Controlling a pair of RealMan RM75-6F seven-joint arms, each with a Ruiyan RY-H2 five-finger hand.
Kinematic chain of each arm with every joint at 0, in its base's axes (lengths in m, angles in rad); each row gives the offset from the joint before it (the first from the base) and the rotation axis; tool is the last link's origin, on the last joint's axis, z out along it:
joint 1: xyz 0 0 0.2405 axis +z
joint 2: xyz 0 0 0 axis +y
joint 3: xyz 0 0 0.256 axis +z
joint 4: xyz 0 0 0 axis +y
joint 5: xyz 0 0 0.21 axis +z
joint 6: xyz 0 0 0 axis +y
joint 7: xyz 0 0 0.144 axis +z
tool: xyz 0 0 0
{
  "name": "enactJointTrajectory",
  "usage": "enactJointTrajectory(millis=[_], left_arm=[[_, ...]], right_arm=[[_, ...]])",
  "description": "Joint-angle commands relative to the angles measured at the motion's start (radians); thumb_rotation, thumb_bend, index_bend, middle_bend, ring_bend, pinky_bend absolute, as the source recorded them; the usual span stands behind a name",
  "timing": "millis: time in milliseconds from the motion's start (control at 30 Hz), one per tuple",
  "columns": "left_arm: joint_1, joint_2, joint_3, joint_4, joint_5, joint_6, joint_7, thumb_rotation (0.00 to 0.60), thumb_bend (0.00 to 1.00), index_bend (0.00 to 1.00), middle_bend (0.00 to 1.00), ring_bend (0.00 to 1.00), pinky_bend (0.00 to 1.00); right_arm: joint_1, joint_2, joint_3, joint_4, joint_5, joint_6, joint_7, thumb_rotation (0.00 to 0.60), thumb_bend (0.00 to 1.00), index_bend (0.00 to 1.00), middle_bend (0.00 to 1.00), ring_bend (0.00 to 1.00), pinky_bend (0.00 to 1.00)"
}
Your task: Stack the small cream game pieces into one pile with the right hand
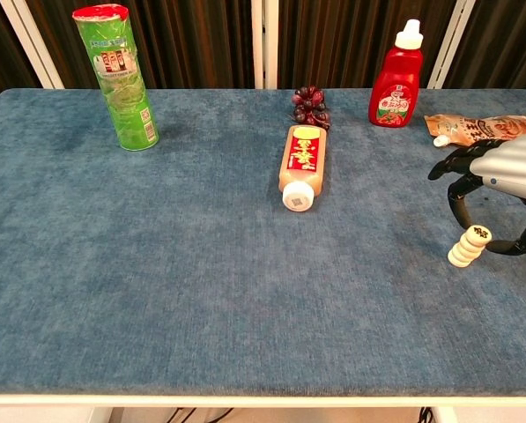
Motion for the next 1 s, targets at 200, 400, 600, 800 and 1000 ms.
enactJointTrajectory(millis=[200,400,600,800,1000], left_arm=[[0.0,-0.002,0.0,0.004,-0.003,-0.002,-0.007,0.6,0.09,0.0,0.0,0.0,0.0],[0.0,-0.001,0.0,0.004,0.001,0.0,-0.006,0.6,0.09,0.0,0.0,0.0,0.0],[-0.001,0.0,0.002,0.006,0.009,0.002,-0.013,0.6,0.09,0.0,0.0,0.0,0.0],[0.0,0.001,0.002,0.005,0.009,0.002,-0.013,0.6,0.09,0.0,0.0,0.0,0.0],[0.001,0.002,0.002,0.003,0.011,0.006,-0.01,0.6,0.09,0.0,0.0,0.0,0.0]], right_arm=[[0.005,-0.003,-0.006,0.002,0.014,-0.002,-0.007,0.6,0.23,0.55,0.1,0.0,0.0],[0.006,-0.004,-0.01,0.007,0.015,-0.003,0.002,0.6,0.23,0.51,0.1,0.0,0.0],[0.01,-0.003,-0.011,0.006,0.015,-0.007,0.011,0.6,0.23,0.46,0.09,0.0,0.0],[0.013,0.001,-0.014,0.002,0.011,-0.01,0.021,0.6,0.23,0.44,0.09,0.0,0.0],[0.011,0.018,-0.013,-0.014,0.002,0.0,0.036,0.6,0.23,0.4,0.08,0.0,0.0]])
